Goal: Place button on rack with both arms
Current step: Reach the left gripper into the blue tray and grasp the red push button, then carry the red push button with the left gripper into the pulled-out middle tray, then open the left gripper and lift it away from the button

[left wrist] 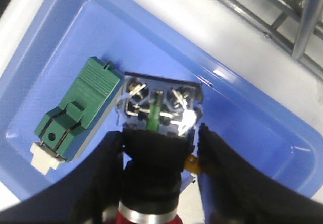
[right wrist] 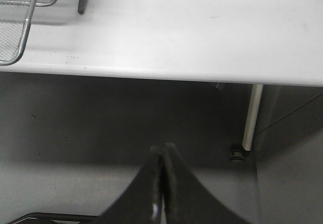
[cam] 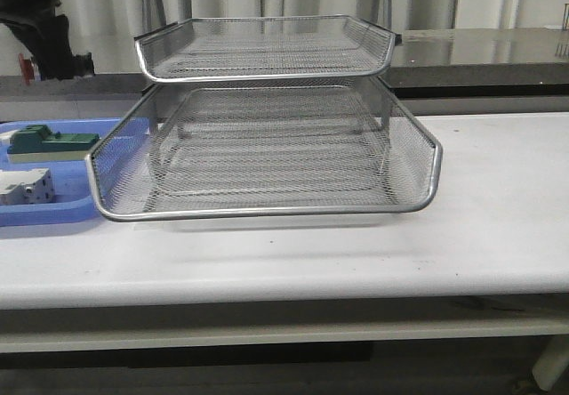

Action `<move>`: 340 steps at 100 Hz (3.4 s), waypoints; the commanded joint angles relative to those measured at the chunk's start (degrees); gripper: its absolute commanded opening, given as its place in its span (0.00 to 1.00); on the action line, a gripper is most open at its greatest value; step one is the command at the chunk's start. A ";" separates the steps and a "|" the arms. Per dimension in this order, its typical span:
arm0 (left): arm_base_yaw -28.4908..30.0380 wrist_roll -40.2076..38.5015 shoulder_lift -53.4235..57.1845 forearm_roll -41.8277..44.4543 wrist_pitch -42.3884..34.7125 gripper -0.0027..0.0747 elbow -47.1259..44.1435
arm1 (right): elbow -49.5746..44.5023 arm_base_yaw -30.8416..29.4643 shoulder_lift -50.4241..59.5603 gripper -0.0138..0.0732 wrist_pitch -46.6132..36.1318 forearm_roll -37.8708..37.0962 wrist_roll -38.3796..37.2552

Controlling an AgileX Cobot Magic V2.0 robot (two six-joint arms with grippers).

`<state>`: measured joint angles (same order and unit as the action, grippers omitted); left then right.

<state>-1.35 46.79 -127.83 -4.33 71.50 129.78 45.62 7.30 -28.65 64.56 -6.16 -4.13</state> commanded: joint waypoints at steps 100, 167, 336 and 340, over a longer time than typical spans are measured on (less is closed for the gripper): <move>-12.79 -8.50 32.77 -7.22 1.47 0.04 -23.34 | 1.78 -0.05 -0.12 0.08 -3.71 -0.94 -0.08; -33.19 -6.98 23.40 -7.22 -3.67 0.04 -26.18 | 1.78 -0.05 -0.12 0.08 -3.71 -0.94 -0.08; -33.07 -13.13 22.16 -0.99 -2.92 0.70 -26.07 | 1.78 -0.05 -0.12 0.08 -3.71 -0.94 -0.08; -33.07 -14.46 23.36 0.46 -2.61 0.70 -26.07 | 1.78 -0.05 -0.12 0.08 -3.71 -0.94 -0.08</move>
<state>-34.10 35.30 -110.41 -5.62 68.61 102.11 45.62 7.30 -28.65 64.56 -6.16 -4.13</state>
